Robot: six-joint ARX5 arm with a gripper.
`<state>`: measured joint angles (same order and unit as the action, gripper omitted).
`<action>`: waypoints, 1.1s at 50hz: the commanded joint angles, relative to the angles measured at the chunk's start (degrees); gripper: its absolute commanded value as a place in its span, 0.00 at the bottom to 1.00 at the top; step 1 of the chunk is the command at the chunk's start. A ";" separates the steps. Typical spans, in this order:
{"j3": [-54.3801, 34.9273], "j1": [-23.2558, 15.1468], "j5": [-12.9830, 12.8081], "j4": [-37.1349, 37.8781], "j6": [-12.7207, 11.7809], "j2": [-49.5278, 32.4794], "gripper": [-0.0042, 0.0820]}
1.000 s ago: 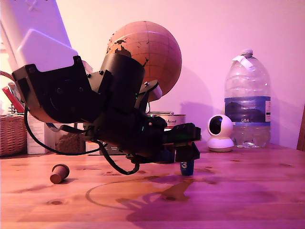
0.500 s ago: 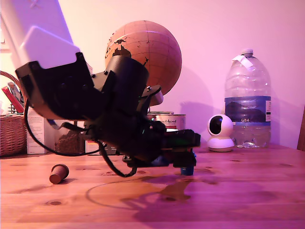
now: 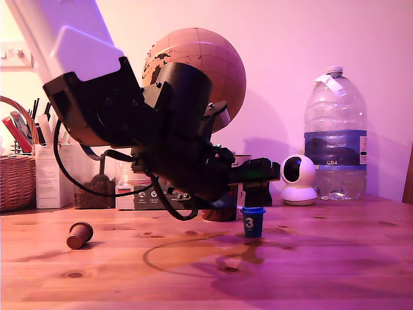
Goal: Pick up the coffee capsules from the table one by one and drop them inside the nearest coffee cup
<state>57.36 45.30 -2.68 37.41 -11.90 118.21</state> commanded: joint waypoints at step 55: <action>6.54 0.26 -1.27 -9.46 0.22 5.66 0.17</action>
<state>63.77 45.30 -3.62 27.33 -11.90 121.78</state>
